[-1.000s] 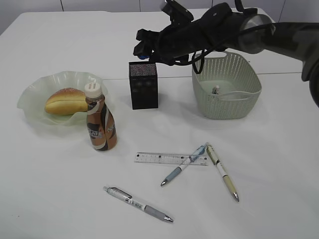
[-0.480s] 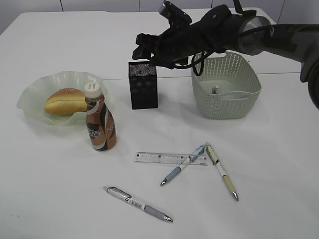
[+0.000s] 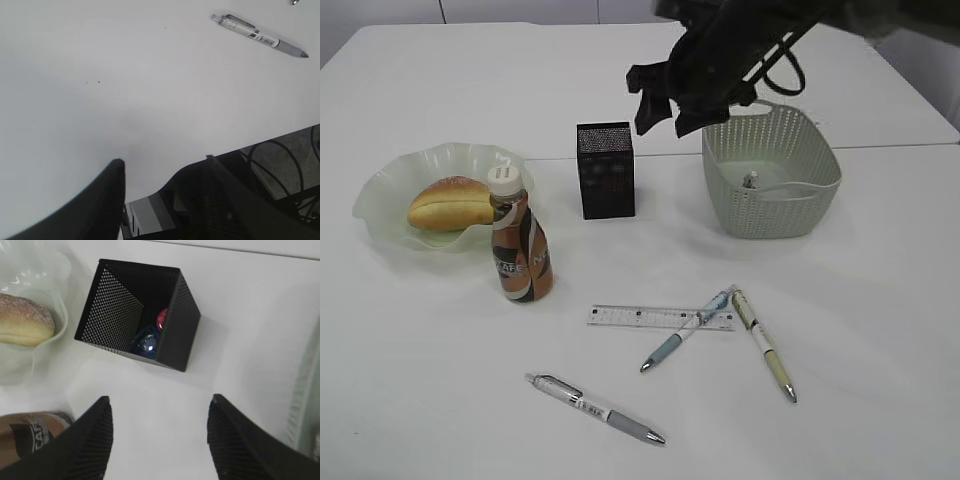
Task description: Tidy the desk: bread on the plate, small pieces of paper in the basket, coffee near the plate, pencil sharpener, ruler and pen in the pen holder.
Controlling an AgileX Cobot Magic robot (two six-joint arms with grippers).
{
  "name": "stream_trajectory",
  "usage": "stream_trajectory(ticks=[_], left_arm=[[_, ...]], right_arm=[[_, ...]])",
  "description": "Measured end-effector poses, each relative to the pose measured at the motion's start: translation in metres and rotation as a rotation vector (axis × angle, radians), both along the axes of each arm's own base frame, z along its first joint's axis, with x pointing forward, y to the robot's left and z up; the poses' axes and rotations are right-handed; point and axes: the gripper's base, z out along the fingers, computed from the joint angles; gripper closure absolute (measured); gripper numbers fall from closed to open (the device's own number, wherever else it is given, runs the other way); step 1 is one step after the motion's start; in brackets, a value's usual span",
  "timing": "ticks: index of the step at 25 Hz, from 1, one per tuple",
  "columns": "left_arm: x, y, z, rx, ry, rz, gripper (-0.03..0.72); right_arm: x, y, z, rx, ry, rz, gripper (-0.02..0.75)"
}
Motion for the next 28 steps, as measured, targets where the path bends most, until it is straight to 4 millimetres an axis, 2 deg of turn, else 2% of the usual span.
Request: stream_trajectory(ticks=[3, 7, 13, 19, 22, 24, 28], left_arm=[[0.000, 0.000, 0.000, 0.000, 0.000, 0.000, 0.318], [0.000, 0.000, 0.000, 0.000, -0.002, 0.000, 0.318], [0.000, 0.000, 0.000, 0.000, -0.002, 0.000, 0.318], [0.000, 0.000, 0.000, 0.001, -0.004, -0.007, 0.318], [0.001, 0.000, 0.000, 0.002, -0.009, -0.010, 0.318], [0.001, 0.000, 0.000, 0.002, -0.014, -0.010, 0.318], [0.004, 0.000, 0.001, 0.000, -0.047, -0.005, 0.318]], right_arm=[[-0.011, -0.007, 0.019, -0.062, 0.018, 0.003, 0.297], [-0.025, -0.016, 0.032, -0.135, 0.078, 0.010, 0.297], [-0.047, -0.023, 0.025, -0.188, 0.186, 0.035, 0.297], [-0.076, -0.029, 0.012, -0.253, 0.251, 0.145, 0.297], [-0.088, -0.018, 0.006, -0.287, 0.256, 0.242, 0.297], [-0.096, -0.004, 0.004, -0.310, 0.242, 0.331, 0.297], [-0.111, 0.030, 0.000, -0.411, 0.130, 0.661, 0.297]])
